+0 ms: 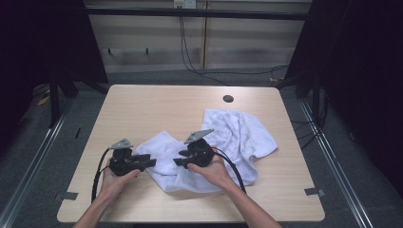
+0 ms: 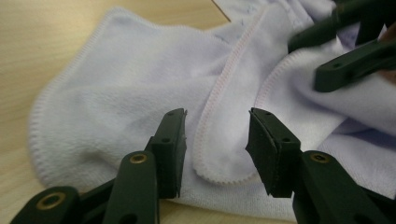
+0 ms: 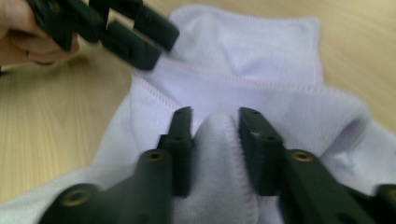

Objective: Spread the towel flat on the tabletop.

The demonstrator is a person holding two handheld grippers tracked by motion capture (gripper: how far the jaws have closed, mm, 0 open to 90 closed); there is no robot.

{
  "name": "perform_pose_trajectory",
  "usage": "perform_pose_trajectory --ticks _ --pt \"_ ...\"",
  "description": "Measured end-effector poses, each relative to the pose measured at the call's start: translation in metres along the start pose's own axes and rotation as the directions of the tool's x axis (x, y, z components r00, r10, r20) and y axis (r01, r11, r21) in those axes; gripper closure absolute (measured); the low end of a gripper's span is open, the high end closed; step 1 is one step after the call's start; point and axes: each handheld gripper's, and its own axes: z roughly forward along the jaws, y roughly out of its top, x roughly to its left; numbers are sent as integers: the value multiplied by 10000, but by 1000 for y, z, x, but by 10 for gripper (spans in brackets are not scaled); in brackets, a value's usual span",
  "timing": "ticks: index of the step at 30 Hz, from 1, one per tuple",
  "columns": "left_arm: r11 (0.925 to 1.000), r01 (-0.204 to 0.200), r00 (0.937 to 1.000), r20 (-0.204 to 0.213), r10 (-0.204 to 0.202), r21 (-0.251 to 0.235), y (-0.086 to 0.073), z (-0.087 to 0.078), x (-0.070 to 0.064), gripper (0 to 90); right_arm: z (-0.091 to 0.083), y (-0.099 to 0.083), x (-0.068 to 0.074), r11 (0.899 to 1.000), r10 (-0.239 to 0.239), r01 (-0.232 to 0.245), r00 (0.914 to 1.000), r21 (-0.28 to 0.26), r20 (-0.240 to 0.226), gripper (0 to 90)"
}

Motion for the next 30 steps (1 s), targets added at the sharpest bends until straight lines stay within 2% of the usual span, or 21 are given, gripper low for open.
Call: perform_pose_trajectory --ticks 1,2,5,6,8,10,14,17,19,22,24,26,30 --pt "10000 22 10000 -20 -22 -52 0 -2 2 549 -5 -8 -1 10000 -36 34 9998 78 182 843" --pt "9996 168 9998 -72 -169 -212 0 -4 3 549 -5 -8 -1 10000 -36 34 9998 78 182 843" --pt "9991 375 9991 -184 -379 -186 -1 -3 8 544 -29 -19 -6 9993 200 -189 9992 -317 354 863" --pt "9994 322 9992 -219 -325 -126 -1 -3 8 544 -48 -26 -11 9972 361 -323 9978 -668 560 866" --pt "9990 438 9982 -404 -435 77 -2 1 8 546 -60 -31 -17 9961 512 -450 9953 -757 817 866" --pt "9992 331 9983 -484 -320 214 -2 2 7 548 -71 -39 -26 9947 722 -637 9915 -804 1079 867" --pt "9991 396 9975 -598 -385 167 -3 2 5 554 -80 -52 -40 9925 1015 -897 9835 -832 1497 863" --pt "9986 364 9974 -639 -338 389 -4 5 4 571 -86 -59 -48 9916 1199 -1089 9765 -700 1793 855" --pt "9973 147 9987 -502 -111 724 -5 9 3 586 -89 -63 -49 9923 1165 -1061 9751 -645 1886 852" --pt "9954 28 9997 -239 -5 962 -6 14 -1 588 -95 -70 -49 9945 1039 -987 9730 -355 2059 846" --pt "9941 -176 9995 -236 202 1070 -5 15 -3 588 -97 -76 -50 9945 1039 -1033 9712 -141 2145 815" --pt "9944 -90 9997 -232 116 1057 -5 16 -3 587 -98 -79 -51 9934 1144 -1128 9718 -198 2061 758" --pt "9940 -89 9997 -235 115 1088 -4 17 -2 593 -101 -71 -53 9939 1086 -1010 9675 -446 2282 637"
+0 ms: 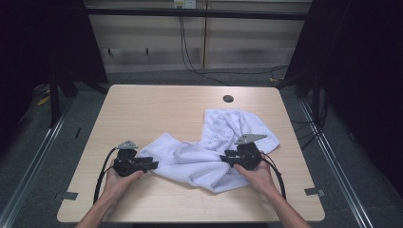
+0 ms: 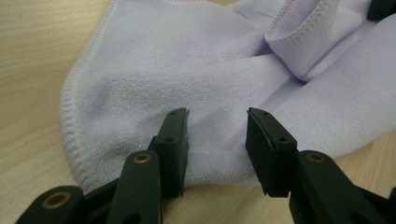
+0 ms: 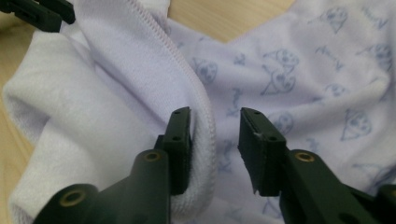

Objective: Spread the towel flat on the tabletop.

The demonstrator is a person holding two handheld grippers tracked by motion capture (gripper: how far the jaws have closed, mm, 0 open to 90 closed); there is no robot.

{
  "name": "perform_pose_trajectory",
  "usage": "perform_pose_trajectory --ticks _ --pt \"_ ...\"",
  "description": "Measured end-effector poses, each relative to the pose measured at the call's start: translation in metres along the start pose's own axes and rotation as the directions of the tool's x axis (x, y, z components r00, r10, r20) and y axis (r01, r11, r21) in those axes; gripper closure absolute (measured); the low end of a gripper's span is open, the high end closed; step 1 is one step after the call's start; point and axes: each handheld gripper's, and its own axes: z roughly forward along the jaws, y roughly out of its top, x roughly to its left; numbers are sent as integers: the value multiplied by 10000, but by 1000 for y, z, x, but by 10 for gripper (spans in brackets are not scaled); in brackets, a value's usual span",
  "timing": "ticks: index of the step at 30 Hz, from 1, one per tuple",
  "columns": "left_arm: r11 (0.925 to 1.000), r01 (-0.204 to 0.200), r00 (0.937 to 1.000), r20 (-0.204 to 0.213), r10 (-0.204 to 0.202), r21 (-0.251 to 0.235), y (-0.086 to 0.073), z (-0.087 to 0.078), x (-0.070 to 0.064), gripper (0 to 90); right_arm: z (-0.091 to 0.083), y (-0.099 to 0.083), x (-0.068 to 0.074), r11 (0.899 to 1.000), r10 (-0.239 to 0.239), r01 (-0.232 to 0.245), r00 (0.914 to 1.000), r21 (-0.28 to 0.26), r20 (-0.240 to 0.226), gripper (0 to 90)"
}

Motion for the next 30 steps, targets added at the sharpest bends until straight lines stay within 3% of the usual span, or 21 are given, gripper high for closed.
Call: perform_pose_trajectory --ticks 3,6,9,12,18,19,21,25,27,29,30 --pt "9997 -250 9996 -146 251 56 0 0 -2 594 -3 13 3 9988 -131 139 9998 -464 172 578" --pt "9998 -215 9997 -120 215 41 -1 0 -3 588 2 30 11 9955 -285 272 9995 -912 -132 527" --pt "9998 -213 9997 -128 214 41 -1 0 -2 588 13 43 21 9938 -538 499 9978 -994 -378 504" --pt "9997 -228 9996 -166 229 37 -1 -1 -3 588 30 53 33 9939 -750 673 9933 -877 -876 482" --pt "9987 -487 9988 -41 487 122 -5 -3 -7 669 62 57 37 9961 -878 876 9908 -58 -1033 428" --pt "9981 -598 9982 -53 599 178 -6 -3 -8 697 67 57 37 9961 -864 876 9927 107 -839 409" --pt "9973 -680 9977 -7 681 271 -7 -3 -11 739 75 56 41 9947 -1001 1025 9870 125 -1258 408" --pt "9954 -850 9964 100 846 436 -7 -3 -15 771 83 59 54 9904 -1373 1384 9829 11 -1224 391" --pt "9958 -810 9966 158 804 425 -7 -2 -15 771 84 64 57 9889 -1475 1487 9799 -8 -1342 433" --pt "9961 -782 9968 207 774 419 -7 -2 -14 771 81 68 60 9848 -1737 1729 9739 -183 -1464 666" --pt "9959 -803 9966 212 795 409 -7 -2 -14 770 79 70 60 9843 -1765 1734 9735 -341 -1451 722"
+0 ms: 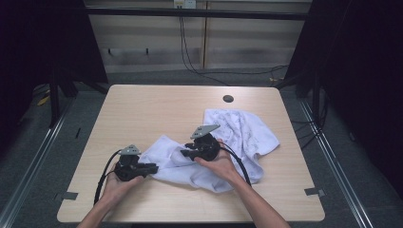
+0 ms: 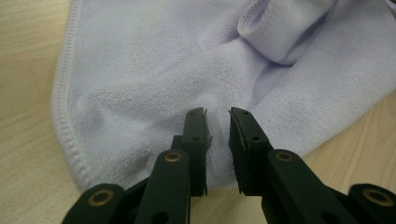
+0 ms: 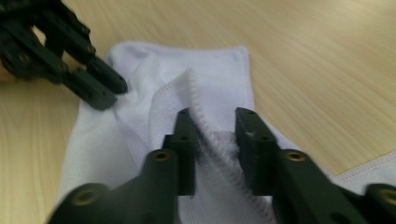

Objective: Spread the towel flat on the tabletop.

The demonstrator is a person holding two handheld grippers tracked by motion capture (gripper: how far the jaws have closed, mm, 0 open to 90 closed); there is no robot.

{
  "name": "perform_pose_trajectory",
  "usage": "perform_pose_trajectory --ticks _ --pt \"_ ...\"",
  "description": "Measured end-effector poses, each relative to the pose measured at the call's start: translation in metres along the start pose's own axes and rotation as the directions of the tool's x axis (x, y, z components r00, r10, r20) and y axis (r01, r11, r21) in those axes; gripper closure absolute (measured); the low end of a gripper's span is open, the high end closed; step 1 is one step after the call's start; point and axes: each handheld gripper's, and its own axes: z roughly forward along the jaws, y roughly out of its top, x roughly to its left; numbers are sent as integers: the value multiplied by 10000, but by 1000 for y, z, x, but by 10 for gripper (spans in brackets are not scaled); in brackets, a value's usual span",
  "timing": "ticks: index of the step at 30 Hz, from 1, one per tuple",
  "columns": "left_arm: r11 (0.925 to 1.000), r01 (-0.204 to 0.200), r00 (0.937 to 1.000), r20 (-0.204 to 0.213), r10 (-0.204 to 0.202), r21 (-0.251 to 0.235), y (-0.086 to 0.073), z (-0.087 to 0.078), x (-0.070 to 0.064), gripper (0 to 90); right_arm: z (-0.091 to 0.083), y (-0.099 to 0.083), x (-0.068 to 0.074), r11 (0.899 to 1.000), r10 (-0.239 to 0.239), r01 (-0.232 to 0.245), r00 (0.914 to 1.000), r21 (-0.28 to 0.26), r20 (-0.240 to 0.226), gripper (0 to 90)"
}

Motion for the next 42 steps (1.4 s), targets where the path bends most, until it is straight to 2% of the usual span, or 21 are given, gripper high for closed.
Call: perform_pose_trajectory --ticks 1,2,3,5,6,8,9,12,14,16,18,20,21,24,26,27,30,31,34,37,42 --pt "10000 -5 10000 11 5 1 0 0 0 768 -4 1 -2 9995 228 -229 9997 -206 -69 798" --pt "10000 -19 10000 44 19 8 0 0 0 766 -9 2 -4 9989 325 -326 9995 -351 -48 824" --pt "10000 -30 10000 62 30 11 0 0 1 765 -14 1 -7 9976 464 -454 9988 -525 171 833" --pt "10000 54 9999 148 -53 -51 -1 0 1 763 -29 -2 -19 9920 944 -916 9951 -863 281 837" --pt "10000 54 9999 148 -53 -51 -1 0 1 761 -29 -2 -19 9920 944 -916 9951 -863 281 837" --pt "10000 25 9993 383 -24 -14 -1 2 0 760 -47 -10 -31 9876 1221 -1175 9917 -1037 396 837" --pt "10000 -35 9993 369 36 -7 -1 3 -3 763 -54 -13 -34 9865 1293 -1239 9906 -1067 455 834" --pt "9987 -454 9988 -148 457 225 2 5 -12 768 -64 -22 -38 9806 1592 -1530 9864 -1227 420 800" --pt "9991 -337 9993 -160 341 258 1 4 -13 772 -69 -26 -42 9738 1841 -1752 9816 -1449 502 819" --pt "9991 -316 9994 -103 319 293 0 2 -12 774 -76 -30 -47 9660 2085 -1959 9762 -1686 600 878" --pt "9992 -247 9996 -110 251 315 -1 0 -12 774 -86 -33 -52 9624 2240 -2054 9702 -1775 922 885" --pt "9990 -249 9997 -52 251 359 -3 -2 -13 773 -99 -38 -59 9586 2336 -2116 9670 -1904 1014 889" --pt "9988 -290 9996 30 289 400 -4 -2 -14 771 -106 -40 -62 9553 2469 -2178 9597 -1999 1340 889" --pt "9987 -265 9994 236 255 443 -7 -5 -17 766 -128 -51 -76 9437 2822 -2397 9429 -2282 1769 889" --pt "9983 -314 9990 322 298 485 -8 -5 -20 760 -137 -61 -83 9371 3029 -2570 9351 -2363 1841 888" --pt "9984 -287 9990 356 270 494 -7 -3 -21 754 -139 -65 -85 9361 3072 -2614 9334 -2353 1852 888" --pt "9978 -378 9987 -324 396 547 4 4 -20 754 -135 -70 -87 9435 3061 -2646 9266 -1997 2186 887" --pt "9977 -426 9982 -399 448 534 7 7 -18 758 -132 -71 -90 9408 3129 -2698 9239 -2050 2201 887" --pt "9990 -149 9993 -336 163 414 9 9 -12 774 -128 -72 -97 9337 3325 -2855 9152 -2159 2279 888" --pt "9990 -230 9992 -315 243 387 8 10 -15 773 -128 -76 -100 9399 3270 -2875 9130 -1842 2439 888" --pt "9988 -207 9998 2 207 451 7 11 -19 764 -137 -83 -94 9453 3193 -2855 9090 -1580 2678 888"
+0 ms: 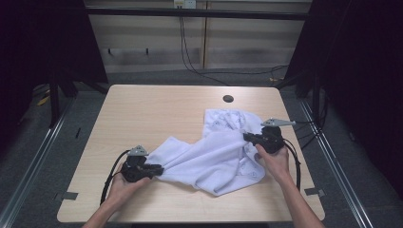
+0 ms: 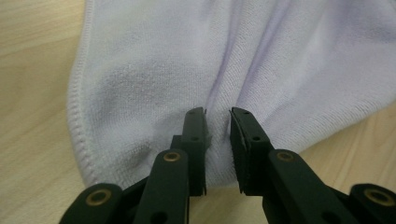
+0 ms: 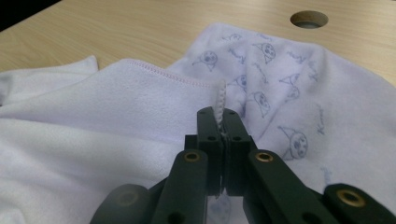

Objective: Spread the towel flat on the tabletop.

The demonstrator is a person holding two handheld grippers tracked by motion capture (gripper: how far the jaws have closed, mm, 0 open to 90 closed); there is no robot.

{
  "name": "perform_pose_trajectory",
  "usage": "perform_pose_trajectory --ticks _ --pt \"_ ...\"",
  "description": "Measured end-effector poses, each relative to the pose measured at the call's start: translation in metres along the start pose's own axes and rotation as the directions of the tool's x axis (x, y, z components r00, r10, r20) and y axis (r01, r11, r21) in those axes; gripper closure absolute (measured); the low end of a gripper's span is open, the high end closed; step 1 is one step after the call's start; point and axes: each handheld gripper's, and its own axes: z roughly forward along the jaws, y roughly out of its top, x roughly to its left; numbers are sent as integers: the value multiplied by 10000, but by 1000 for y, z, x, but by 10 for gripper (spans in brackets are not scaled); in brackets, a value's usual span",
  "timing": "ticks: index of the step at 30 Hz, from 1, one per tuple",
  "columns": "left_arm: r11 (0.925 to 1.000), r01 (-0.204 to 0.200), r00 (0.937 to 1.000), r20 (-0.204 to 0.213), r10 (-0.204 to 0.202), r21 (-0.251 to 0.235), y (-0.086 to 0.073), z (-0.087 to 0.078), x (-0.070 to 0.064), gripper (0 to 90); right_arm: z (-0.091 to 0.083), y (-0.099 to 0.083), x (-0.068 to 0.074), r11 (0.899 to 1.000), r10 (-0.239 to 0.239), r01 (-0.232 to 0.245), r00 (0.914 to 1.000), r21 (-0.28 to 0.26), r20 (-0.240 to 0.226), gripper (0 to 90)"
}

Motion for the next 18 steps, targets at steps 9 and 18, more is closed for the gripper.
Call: perform_pose_trajectory --ticks 9,18 --pt "9997 -4 9990 445 -8 251 3 2 2 762 2 -7 1 9997 165 -161 9997 158 -196 886" --pt "9987 -37 9971 757 -1 503 2 1 -4 795 1 -8 2 9995 29 -29 10000 305 0 886"
